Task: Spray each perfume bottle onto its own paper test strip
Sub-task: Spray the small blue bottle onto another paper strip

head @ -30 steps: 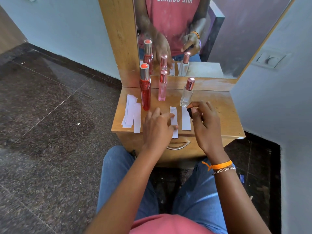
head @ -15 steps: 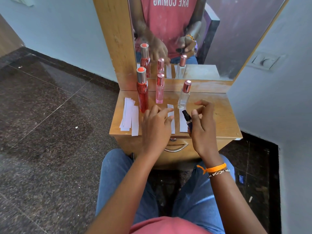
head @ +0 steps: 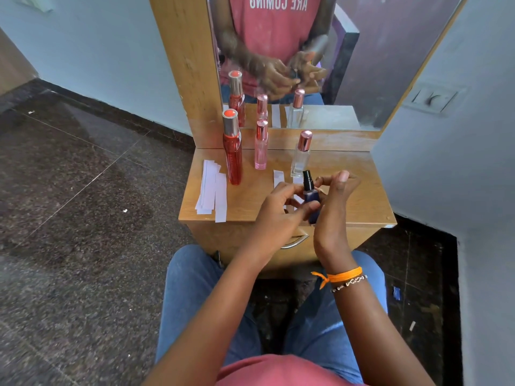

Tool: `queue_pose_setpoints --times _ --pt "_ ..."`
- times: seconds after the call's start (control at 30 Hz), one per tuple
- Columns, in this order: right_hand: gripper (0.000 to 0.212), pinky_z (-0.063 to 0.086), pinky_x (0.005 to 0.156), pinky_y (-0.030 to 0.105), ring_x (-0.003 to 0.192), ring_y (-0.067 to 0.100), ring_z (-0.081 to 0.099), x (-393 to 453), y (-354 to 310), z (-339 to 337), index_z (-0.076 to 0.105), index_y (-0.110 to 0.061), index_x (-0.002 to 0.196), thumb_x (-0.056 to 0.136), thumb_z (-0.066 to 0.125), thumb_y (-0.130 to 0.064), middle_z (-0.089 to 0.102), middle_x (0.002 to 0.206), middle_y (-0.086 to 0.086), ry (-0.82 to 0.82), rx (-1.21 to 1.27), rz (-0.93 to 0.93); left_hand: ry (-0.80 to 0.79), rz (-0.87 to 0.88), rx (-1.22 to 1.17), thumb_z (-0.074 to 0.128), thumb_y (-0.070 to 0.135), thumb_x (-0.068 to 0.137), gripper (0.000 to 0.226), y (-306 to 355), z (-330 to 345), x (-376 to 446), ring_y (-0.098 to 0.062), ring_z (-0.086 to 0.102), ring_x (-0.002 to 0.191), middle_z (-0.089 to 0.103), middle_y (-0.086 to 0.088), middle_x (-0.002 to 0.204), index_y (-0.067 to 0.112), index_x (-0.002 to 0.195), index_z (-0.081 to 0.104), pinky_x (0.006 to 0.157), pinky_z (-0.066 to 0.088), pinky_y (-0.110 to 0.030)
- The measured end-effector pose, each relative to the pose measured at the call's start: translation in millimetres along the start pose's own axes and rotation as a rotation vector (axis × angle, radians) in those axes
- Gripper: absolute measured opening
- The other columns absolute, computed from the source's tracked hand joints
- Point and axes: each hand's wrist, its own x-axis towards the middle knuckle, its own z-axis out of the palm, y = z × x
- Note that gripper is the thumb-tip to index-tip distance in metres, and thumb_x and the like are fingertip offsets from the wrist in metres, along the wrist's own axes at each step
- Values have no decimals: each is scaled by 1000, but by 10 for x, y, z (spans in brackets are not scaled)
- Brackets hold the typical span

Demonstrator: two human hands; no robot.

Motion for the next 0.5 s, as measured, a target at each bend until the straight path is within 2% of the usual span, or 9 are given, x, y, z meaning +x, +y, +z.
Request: queue_pose_setpoints --times 0.03,0.13,0.2,0.27,0.3,0.4,0.5 --pt "28 44 68 36 85 23 51 -4 8 -1 33 -31 91 90 21 -57 45 89 -5 -11 8 -6 20 7 -13 61 13 87 19 -10 1 6 -12 57 97 60 -3 106 22 104 63 86 51 -35" --pt "18 45 78 33 88 19 52 52 18 -47 38 -28 91 93 30 -45 47 91 -3 -25 117 83 64 20 -89 57 8 89 24 -49 -46 32 0 58 97 64 9 101 30 97 63 85 45 -16" --pt "5 43 80 30 92 22 53 116 80 -126 45 -26 91 95 44 -24 51 93 -4 -22 145 152 66 8 -152 53 7 90 28 -53 -104 48 2 59 98 65 12 98 34 95 61 84 43 -11" --pt "21 44 82 30 98 28 53 153 203 -183 56 -18 92 90 48 1 56 97 0 -35 -38 91 62 18 -160 51 8 92 27 -58 -154 58 2 60 98 65 9 97 33 95 60 81 44 -9" --pt "25 45 84 34 101 30 52 158 250 -190 61 -14 94 86 49 7 57 100 3 -72 -134 61 63 26 -154 51 8 92 26 -58 -170 63 2 61 97 66 7 97 32 95 60 79 44 -9" --pt "30 47 81 42 98 34 53 138 332 -153 66 -4 101 81 51 12 58 103 13 -219 -283 31 54 35 -119 50 10 92 26 -59 -178 63 -11 61 97 65 -6 102 34 96 58 75 47 -12" --pt "21 44 74 32 88 32 56 153 302 -154 66 -2 93 81 54 12 59 93 15 -193 -309 -1 43 19 -41 51 13 92 27 -81 -179 64 -16 57 102 62 -2 105 38 100 58 84 47 -21"
